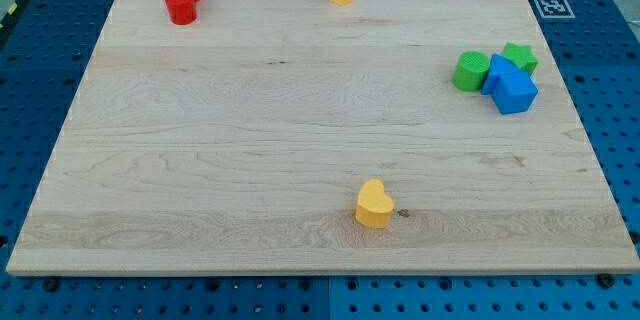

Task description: Move the yellow heart to the top center

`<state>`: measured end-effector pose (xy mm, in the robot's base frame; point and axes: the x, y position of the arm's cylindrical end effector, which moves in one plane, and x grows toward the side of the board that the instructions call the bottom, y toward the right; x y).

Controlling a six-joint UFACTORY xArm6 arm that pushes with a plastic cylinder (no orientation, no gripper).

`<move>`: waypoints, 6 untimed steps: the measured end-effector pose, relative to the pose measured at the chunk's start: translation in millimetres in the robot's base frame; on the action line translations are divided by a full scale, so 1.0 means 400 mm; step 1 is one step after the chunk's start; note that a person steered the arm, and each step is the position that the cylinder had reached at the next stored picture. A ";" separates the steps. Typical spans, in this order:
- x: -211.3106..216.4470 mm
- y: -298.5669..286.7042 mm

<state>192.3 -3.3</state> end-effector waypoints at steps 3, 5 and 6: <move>0.324 -0.117; 0.792 -0.118; 1.002 -0.109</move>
<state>593.3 -46.9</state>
